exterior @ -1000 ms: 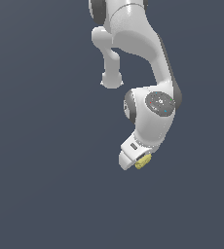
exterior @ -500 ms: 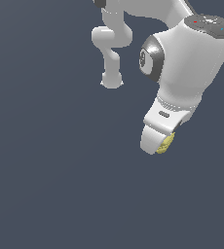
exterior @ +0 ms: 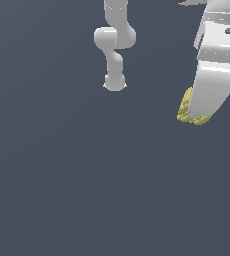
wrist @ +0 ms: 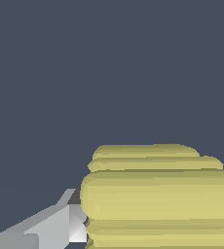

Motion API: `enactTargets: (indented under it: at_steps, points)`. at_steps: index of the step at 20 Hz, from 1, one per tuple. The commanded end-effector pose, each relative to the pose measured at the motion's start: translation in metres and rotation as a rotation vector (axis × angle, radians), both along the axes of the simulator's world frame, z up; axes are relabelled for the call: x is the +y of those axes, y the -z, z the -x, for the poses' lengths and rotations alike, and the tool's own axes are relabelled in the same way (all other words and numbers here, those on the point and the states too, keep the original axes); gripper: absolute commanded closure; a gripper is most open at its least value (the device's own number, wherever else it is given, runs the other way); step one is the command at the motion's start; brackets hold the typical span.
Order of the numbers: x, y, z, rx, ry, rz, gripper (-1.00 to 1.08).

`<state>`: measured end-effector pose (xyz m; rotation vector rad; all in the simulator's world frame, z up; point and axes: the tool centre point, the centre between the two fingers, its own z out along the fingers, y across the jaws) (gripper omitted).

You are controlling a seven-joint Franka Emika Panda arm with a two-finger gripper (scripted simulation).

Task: Pick up the object and move it to a goal position.

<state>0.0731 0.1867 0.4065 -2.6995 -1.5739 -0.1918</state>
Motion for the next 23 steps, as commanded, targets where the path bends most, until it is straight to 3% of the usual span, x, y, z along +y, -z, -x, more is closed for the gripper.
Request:
enactTargets:
  at_steps: [1, 11, 23]
  points:
    - [0.006, -0.028, 0.004, -0.007, -0.044, -0.004, 1.08]
    - [0.018, -0.089, 0.013, -0.025, -0.136, -0.012, 1.08]
    - [0.021, -0.101, 0.015, -0.029, -0.154, -0.014, 1.08]
